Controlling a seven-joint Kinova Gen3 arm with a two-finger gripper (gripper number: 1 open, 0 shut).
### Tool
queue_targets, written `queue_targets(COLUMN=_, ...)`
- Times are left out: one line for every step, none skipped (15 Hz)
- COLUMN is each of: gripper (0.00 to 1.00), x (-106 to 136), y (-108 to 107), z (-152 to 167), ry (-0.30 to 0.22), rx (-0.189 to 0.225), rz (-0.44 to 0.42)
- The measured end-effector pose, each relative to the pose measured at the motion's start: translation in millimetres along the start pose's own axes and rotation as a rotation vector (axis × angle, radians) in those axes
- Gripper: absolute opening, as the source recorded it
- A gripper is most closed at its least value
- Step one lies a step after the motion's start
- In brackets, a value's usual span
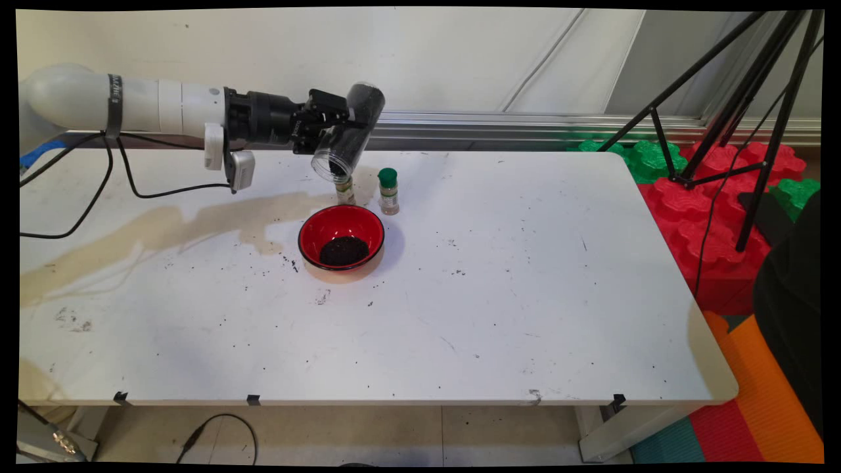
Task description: Pour the black seasoning powder in the red bowl
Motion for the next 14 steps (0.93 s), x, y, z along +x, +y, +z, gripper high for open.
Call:
queue_targets(gripper=0.0, x=0.2, y=0.1, z=0.0, ry=0.001, rx=0.001, rz=0.009)
queue_targets(gripper=0.0, x=0.3, y=0.1, z=0.1, ry=0.002, rx=0.002, rz=0.019)
queue_targets(gripper=0.0, x=0.3, y=0.1, z=0.1, ry=0.003, rx=0.003, rz=0.027)
queue_targets(gripper=0.0, x=0.3, y=0.2, z=0.1, ry=0.003, rx=0.004, rz=0.033)
queue_targets(gripper=0.0, x=0.2, y=0.2, z=0.1, ry=0.004, rx=0.005, rz=0.041)
queue_targets(gripper=0.0, x=0.2, y=0.2, z=-0.1, ry=0.004, rx=0.006, rz=0.051)
queue_targets(gripper=0.0, x=0.2, y=0.3, z=-0.2, ry=0.006, rx=0.007, rz=0.061)
queue_targets(gripper=0.0, x=0.1, y=0.4, z=-0.4, ry=0.006, rx=0.008, rz=0.07)
queue_targets(gripper=0.0, x=0.2, y=0.5, z=-0.6, ry=0.007, rx=0.009, rz=0.075)
queue_targets(gripper=0.0, x=0.1, y=0.5, z=-0.7, ry=0.008, rx=0.01, rz=0.084)
queue_targets(gripper=0.0, x=0.0, y=0.6, z=-0.8, ry=0.008, rx=0.011, rz=0.09)
queue_targets(gripper=0.0, x=-0.2, y=0.7, z=-0.9, ry=0.009, rx=0.012, rz=0.098)
queue_targets(gripper=0.0, x=-0.3, y=0.7, z=-1.0, ry=0.009, rx=0.012, rz=0.103)
queue_targets(gripper=0.0, x=-0.4, y=0.7, z=-1.0, ry=0.01, rx=0.014, rz=0.111)
